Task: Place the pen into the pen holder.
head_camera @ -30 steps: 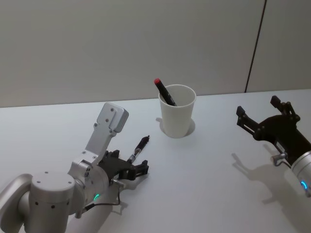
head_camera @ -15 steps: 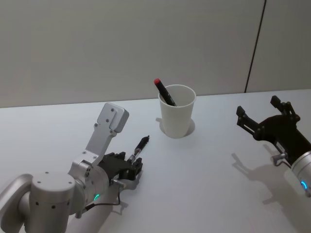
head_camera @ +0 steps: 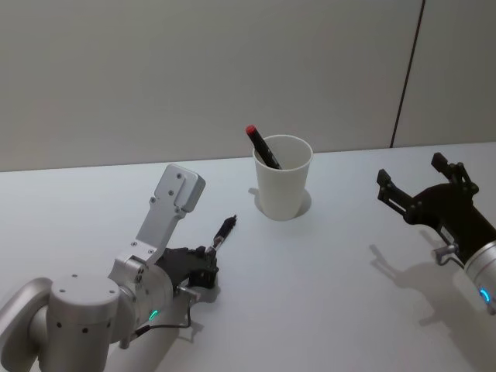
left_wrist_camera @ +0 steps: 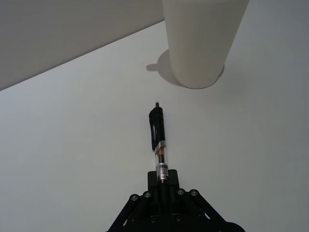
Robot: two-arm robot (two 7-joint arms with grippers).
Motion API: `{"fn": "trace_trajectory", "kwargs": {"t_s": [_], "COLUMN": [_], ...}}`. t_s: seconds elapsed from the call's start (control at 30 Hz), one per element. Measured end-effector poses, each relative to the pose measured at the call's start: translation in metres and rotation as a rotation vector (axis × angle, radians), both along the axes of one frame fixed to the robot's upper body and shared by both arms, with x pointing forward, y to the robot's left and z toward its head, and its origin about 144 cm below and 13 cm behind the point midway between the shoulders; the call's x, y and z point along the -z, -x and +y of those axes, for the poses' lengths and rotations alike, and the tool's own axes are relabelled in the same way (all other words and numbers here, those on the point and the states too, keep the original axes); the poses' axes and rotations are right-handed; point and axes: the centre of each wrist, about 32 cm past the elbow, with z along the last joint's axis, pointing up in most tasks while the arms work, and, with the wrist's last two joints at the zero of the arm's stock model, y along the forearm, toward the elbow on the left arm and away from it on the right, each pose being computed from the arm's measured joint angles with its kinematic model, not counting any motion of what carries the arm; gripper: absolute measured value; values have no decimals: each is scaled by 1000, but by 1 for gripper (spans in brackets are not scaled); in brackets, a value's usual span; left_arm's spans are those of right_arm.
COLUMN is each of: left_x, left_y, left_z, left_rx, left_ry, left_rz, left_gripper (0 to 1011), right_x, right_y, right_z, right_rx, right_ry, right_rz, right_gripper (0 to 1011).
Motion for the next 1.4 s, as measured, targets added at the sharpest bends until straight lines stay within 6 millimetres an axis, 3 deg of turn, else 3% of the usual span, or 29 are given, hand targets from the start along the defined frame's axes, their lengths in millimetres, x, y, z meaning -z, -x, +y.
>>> {"fn": "trace_trajectory", "kwargs": {"t_s": [0.67, 1.4], "left_x": [0, -14], "left_y": [1, 11], "left_z": [1, 19], "left_rx": [-6, -57], "left_ry": [23, 192], "left_rz": [-31, -300], "left_gripper": [121, 121], "right_x": [0, 0], "right_y": [0, 0], "right_z": [0, 0], "right_rx": [0, 0], "right_ry": [0, 0], "right_rz": [0, 0], "right_gripper": [1001, 1001]}}
